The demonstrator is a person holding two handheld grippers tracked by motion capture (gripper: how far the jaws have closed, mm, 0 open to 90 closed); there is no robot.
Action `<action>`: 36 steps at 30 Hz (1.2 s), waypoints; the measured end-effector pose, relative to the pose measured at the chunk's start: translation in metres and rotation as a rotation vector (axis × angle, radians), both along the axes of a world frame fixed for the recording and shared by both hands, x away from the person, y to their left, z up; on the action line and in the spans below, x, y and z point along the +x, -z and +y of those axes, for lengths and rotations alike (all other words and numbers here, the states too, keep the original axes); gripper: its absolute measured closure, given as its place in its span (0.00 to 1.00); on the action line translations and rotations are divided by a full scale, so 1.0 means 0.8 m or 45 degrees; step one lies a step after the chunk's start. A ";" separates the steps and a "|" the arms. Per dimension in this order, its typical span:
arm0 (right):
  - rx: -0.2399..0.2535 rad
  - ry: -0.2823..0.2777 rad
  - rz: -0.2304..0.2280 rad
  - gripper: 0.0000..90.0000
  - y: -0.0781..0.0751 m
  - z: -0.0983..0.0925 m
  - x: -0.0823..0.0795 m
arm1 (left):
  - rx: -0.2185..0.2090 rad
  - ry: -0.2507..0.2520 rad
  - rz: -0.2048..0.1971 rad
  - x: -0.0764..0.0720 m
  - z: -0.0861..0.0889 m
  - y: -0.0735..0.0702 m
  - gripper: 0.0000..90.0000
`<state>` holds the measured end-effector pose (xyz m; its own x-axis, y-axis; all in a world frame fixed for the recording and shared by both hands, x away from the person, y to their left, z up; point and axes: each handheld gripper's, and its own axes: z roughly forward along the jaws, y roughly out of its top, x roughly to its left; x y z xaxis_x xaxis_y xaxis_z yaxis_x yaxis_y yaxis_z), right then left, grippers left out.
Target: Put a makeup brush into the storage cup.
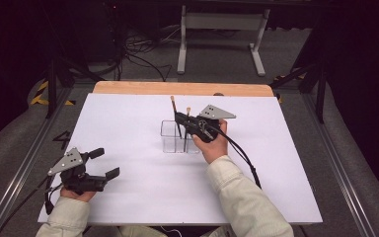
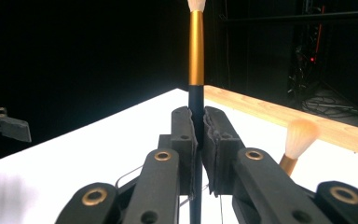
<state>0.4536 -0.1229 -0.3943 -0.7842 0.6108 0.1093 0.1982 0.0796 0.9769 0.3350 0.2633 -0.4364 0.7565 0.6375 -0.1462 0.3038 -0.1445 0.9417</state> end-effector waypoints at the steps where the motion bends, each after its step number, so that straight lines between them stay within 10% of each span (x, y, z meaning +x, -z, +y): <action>1: -0.003 0.001 0.004 0.93 0.001 0.000 0.000 | 0.001 0.001 0.001 0.000 0.000 0.000 0.05; 23: -0.046 0.000 0.116 0.93 0.010 -0.003 0.003 | 0.005 0.003 -0.005 0.001 0.000 -0.001 0.05; 36: -0.072 -0.084 0.013 0.46 -0.024 -0.024 -0.026 | 0.005 0.002 -0.004 0.000 0.001 -0.001 0.05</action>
